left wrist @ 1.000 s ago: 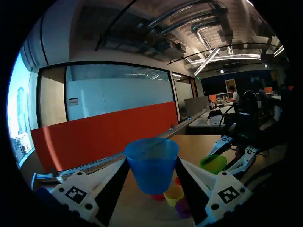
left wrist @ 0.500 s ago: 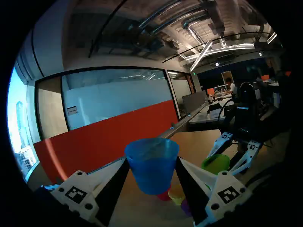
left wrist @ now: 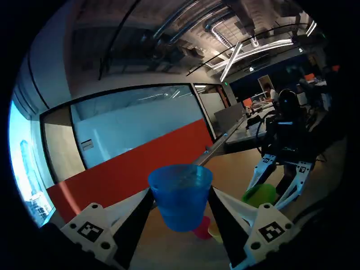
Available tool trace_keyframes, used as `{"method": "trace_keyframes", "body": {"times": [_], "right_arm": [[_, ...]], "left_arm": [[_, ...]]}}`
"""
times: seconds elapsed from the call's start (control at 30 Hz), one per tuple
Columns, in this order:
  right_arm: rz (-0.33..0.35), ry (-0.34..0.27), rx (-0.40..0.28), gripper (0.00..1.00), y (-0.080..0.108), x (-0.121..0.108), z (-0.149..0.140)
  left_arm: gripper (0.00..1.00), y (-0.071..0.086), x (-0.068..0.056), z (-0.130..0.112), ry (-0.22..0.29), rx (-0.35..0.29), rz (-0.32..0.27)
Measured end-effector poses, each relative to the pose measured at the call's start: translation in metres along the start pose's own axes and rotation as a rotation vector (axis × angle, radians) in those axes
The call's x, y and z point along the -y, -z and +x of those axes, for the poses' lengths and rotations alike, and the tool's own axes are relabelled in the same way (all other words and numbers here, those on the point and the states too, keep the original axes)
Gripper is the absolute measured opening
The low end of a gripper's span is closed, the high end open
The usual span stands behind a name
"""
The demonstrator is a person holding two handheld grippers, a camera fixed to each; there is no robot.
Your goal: Pour water
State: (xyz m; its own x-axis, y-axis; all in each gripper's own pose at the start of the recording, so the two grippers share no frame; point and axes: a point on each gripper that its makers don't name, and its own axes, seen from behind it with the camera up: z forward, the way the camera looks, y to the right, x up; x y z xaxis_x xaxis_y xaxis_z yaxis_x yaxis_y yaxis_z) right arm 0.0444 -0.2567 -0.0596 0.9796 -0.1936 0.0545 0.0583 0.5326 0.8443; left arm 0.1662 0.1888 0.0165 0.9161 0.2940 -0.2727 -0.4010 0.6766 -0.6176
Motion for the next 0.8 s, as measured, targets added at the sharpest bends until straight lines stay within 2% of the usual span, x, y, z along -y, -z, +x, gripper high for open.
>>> {"method": "trace_keyframes", "body": {"times": [0.6, 0.8], "right_arm": [[0.021, 0.000, 0.000, 0.90, -0.011, 0.005, 0.000], [0.035, -0.001, 0.000, 0.90, -0.013, 0.008, 0.000]], "left_arm": [[0.83, 0.004, -0.006, 0.005, -0.146, -0.010, -0.009], [0.83, 0.005, -0.009, 0.004, -0.173, -0.014, -0.014]]}}
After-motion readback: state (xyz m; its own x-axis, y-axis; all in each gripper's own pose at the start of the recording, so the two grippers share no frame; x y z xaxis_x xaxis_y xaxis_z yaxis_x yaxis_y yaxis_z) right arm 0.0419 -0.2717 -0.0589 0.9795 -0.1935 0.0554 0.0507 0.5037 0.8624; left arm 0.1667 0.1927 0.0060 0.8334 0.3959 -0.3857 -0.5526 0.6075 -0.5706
